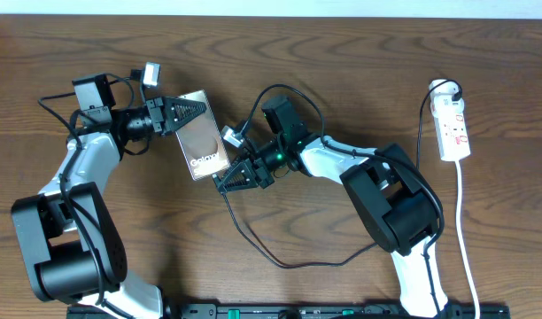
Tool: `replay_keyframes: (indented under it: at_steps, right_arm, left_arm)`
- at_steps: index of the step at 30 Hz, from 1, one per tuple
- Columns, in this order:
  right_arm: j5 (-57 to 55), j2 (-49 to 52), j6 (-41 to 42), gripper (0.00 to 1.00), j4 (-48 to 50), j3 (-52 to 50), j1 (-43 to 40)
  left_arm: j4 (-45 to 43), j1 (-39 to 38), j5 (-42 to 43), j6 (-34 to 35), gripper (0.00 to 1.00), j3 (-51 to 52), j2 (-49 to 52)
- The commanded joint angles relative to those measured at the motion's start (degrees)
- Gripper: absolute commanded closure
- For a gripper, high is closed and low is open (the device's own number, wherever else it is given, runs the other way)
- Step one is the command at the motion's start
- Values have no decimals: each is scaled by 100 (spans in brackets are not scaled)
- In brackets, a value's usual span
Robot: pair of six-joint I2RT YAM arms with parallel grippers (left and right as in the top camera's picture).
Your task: Plug charger to phone and switch on socket
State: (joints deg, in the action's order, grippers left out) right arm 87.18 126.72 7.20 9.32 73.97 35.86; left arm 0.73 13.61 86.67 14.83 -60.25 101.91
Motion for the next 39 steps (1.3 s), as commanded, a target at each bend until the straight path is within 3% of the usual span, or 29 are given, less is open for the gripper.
replay_keyframes:
  at_steps: [1, 39]
  right_arm:
    - [-70, -59, 4, 99, 28, 44, 103]
    - [-151, -59, -33, 99, 35, 44, 131]
  left_arm:
    - [-17, -57, 232, 74, 92, 13, 26]
    - [-22, -247, 306, -2, 93, 13, 26]
